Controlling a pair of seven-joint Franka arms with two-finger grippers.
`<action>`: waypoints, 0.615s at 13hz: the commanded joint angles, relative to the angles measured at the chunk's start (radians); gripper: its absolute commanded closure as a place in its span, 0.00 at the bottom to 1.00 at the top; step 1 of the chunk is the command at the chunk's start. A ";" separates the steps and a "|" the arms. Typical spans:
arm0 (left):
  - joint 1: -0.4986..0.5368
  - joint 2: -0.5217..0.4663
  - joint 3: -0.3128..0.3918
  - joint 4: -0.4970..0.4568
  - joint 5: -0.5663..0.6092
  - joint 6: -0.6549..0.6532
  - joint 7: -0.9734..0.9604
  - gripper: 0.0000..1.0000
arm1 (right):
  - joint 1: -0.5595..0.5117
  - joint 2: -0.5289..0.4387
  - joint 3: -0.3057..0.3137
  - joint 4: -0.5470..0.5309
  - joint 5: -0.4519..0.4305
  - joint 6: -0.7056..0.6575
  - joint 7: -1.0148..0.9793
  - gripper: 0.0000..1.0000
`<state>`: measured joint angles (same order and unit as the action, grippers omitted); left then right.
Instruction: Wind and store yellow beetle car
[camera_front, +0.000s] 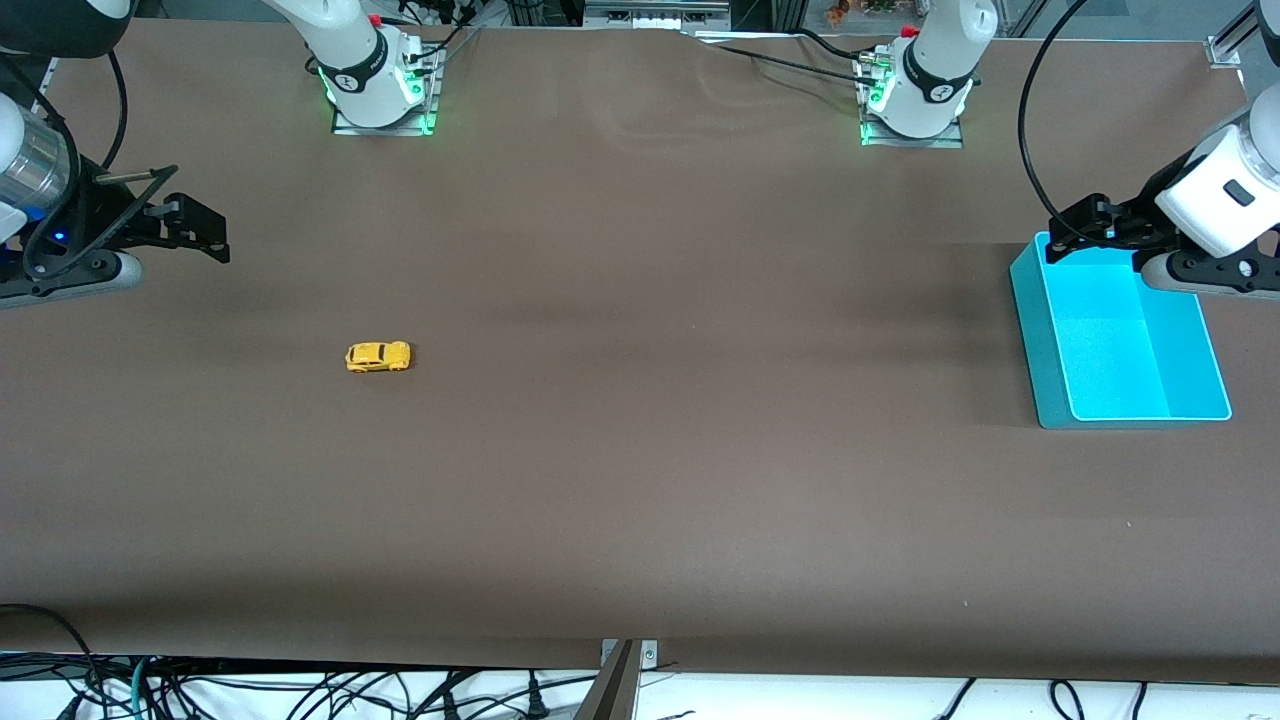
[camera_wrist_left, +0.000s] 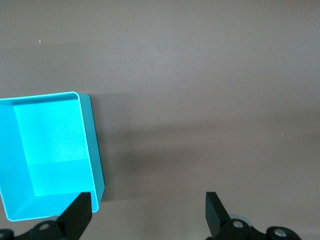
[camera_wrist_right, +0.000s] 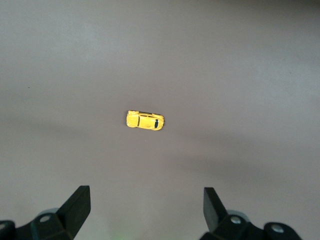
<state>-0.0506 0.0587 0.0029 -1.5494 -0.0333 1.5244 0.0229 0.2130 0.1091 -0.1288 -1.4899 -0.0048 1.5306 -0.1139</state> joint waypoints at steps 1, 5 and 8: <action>0.006 0.001 -0.003 0.011 0.026 -0.018 0.026 0.00 | -0.001 -0.014 0.004 0.011 0.003 -0.042 -0.001 0.00; 0.006 0.001 -0.004 0.011 0.024 -0.017 0.028 0.00 | -0.001 -0.015 0.006 0.013 0.003 -0.052 -0.007 0.00; 0.006 0.007 -0.003 0.011 0.024 -0.017 0.028 0.00 | -0.001 -0.015 0.004 0.011 0.008 -0.053 -0.009 0.00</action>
<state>-0.0482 0.0601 0.0033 -1.5494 -0.0332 1.5224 0.0271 0.2135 0.1048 -0.1266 -1.4882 -0.0042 1.5002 -0.1138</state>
